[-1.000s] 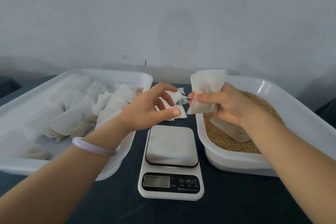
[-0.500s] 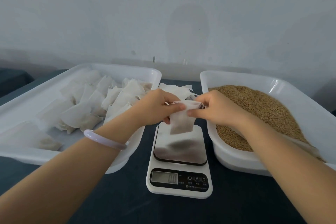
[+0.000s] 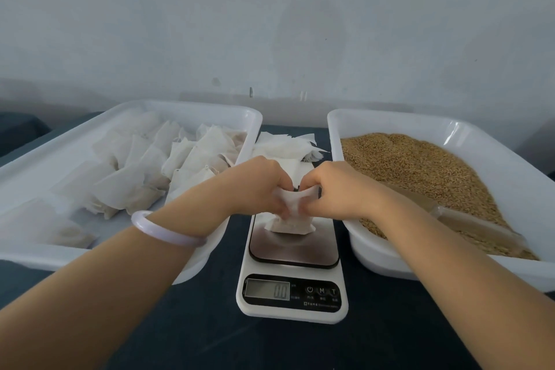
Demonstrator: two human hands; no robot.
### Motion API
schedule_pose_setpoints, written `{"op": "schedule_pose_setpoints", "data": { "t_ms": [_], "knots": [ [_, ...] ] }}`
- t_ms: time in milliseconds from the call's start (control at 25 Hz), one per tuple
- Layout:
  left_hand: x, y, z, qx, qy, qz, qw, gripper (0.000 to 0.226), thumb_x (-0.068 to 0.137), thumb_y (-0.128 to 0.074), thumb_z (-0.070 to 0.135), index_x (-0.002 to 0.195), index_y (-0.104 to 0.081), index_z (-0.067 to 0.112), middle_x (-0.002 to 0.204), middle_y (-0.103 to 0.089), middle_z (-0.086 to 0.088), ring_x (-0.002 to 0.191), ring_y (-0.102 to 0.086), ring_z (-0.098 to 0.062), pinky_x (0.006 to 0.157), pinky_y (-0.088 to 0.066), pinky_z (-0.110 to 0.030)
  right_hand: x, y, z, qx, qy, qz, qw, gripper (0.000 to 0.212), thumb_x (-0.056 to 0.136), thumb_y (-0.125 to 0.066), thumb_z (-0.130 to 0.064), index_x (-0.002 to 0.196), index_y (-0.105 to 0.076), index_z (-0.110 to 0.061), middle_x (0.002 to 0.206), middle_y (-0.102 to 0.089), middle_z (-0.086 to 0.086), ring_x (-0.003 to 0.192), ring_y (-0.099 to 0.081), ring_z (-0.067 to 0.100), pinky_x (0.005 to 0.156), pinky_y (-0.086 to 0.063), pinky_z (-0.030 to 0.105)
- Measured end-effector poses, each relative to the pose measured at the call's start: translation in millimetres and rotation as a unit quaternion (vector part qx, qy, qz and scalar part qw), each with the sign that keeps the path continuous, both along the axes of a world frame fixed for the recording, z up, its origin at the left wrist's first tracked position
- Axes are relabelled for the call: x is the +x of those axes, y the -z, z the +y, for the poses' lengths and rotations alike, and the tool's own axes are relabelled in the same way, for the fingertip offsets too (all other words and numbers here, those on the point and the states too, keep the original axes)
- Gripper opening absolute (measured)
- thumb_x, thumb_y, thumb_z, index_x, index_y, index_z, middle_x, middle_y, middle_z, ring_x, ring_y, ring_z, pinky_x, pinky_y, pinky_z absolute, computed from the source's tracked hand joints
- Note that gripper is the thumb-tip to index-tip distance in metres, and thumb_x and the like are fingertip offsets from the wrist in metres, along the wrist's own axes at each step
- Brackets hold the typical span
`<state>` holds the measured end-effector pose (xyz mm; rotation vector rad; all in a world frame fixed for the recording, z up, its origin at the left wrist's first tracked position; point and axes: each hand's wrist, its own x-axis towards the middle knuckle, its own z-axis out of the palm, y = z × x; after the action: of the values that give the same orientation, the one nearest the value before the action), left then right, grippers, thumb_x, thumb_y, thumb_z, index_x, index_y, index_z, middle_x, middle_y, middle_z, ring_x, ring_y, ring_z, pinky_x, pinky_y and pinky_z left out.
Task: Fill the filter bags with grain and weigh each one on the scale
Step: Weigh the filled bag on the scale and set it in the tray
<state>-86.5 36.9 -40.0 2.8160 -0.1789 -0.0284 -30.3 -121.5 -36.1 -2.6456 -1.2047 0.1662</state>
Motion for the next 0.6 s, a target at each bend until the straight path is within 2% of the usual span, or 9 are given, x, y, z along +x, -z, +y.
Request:
{"op": "schedule_pose_setpoints", "data": {
  "t_ms": [80, 160, 200, 280, 360, 440, 480, 560, 600],
  "knots": [
    [0.6, 1.6, -3.2, 0.04, 0.015, 0.009, 0.999, 0.016, 0.075, -0.075, 0.028, 0.063, -0.065, 0.033, 0.051, -0.049, 0.011, 0.053, -0.044, -0.004, 0.05, -0.033, -0.019, -0.3, 1.5, 3.3, -0.032, -0.009, -0.008, 0.999, 0.031, 0.074, -0.066, -0.037, 0.047, -0.052, -0.03, 0.043, -0.046, -0.012, 0.052, -0.041, 0.006, 0.049, -0.021, 0.017],
    [2.1, 1.8, -5.9, 0.064, 0.028, 0.011, 0.997, 0.003, 0.077, -0.073, 0.03, 0.075, -0.072, 0.028, 0.052, -0.048, 0.011, 0.053, -0.043, -0.004, 0.054, -0.035, -0.024, 1.7, 2.3, 6.4, -0.048, -0.009, -0.007, 0.999, 0.014, 0.073, -0.07, -0.041, 0.061, -0.064, -0.034, 0.05, -0.048, -0.013, 0.06, -0.045, 0.004, 0.053, -0.023, 0.017],
    [3.6, 1.7, -7.3, 0.077, 0.033, 0.011, 0.996, 0.004, 0.078, -0.072, 0.03, 0.079, -0.074, 0.027, 0.053, -0.047, 0.011, 0.054, -0.043, -0.004, 0.055, -0.035, -0.025, 2.8, 2.6, 7.6, -0.051, -0.009, -0.008, 0.999, 0.008, 0.072, -0.071, -0.041, 0.069, -0.069, -0.034, 0.052, -0.048, -0.013, 0.063, -0.045, 0.003, 0.055, -0.023, 0.017],
    [6.0, 2.6, -10.6, 0.111, 0.045, 0.012, 0.993, 0.006, 0.08, -0.069, 0.03, 0.083, -0.074, 0.026, 0.054, -0.046, 0.01, 0.055, -0.041, -0.004, 0.056, -0.035, -0.026, 5.3, 4.5, 8.5, -0.059, -0.013, -0.01, 0.998, 0.013, 0.072, -0.072, -0.042, 0.08, -0.073, -0.031, 0.053, -0.049, -0.014, 0.064, -0.044, 0.002, 0.057, -0.021, 0.016],
    [5.9, 3.0, -12.5, 0.119, 0.051, 0.01, 0.991, 0.007, 0.082, -0.068, 0.029, 0.084, -0.074, 0.025, 0.054, -0.045, 0.01, 0.055, -0.04, -0.004, 0.06, -0.038, -0.027, 6.4, 5.7, 8.8, -0.058, -0.015, -0.012, 0.998, 0.014, 0.073, -0.072, -0.041, 0.083, -0.074, -0.031, 0.053, -0.049, -0.013, 0.064, -0.044, 0.003, 0.058, -0.021, 0.017],
    [2.9, 3.0, -10.5, 0.091, 0.046, 0.014, 0.995, 0.007, 0.082, -0.067, 0.027, 0.08, -0.072, 0.024, 0.056, -0.047, 0.01, 0.056, -0.041, -0.005, 0.065, -0.042, -0.031, 5.7, 5.9, 9.2, -0.061, -0.02, -0.02, 0.998, 0.007, 0.074, -0.071, -0.038, 0.074, -0.07, -0.032, 0.053, -0.046, -0.011, 0.063, -0.044, 0.006, 0.056, -0.022, 0.018],
    [0.6, 2.7, -8.8, 0.072, 0.042, 0.016, 0.996, 0.01, 0.082, -0.065, 0.026, 0.073, -0.069, 0.026, 0.056, -0.048, 0.01, 0.056, -0.042, -0.006, 0.065, -0.043, -0.031, 5.1, 5.9, 8.3, -0.061, -0.024, -0.025, 0.998, 0.011, 0.074, -0.071, -0.037, 0.067, -0.066, -0.031, 0.052, -0.045, -0.01, 0.062, -0.044, 0.007, 0.056, -0.023, 0.019],
    [-3.9, 1.4, -5.5, 0.029, 0.032, 0.013, 0.999, 0.02, 0.081, -0.062, 0.024, 0.062, -0.055, 0.03, 0.057, -0.049, 0.011, 0.057, -0.045, -0.005, 0.059, -0.04, -0.027, 5.0, 5.8, 3.9, -0.04, -0.023, -0.012, 0.999, 0.018, 0.072, -0.072, -0.037, 0.061, -0.06, -0.031, 0.055, -0.047, -0.01, 0.064, -0.046, 0.009, 0.053, -0.025, 0.019],
    [-5.0, 1.1, -3.9, 0.003, 0.026, 0.001, 1.0, 0.02, 0.08, -0.061, 0.022, 0.064, -0.052, 0.031, 0.059, -0.05, 0.012, 0.058, -0.047, -0.004, 0.056, -0.038, -0.023, 5.9, 5.1, 0.7, -0.008, -0.016, 0.016, 1.0, 0.016, 0.07, -0.075, -0.037, 0.065, -0.06, -0.032, 0.06, -0.051, -0.011, 0.064, -0.048, 0.005, 0.051, -0.027, 0.018]
  ]
}}
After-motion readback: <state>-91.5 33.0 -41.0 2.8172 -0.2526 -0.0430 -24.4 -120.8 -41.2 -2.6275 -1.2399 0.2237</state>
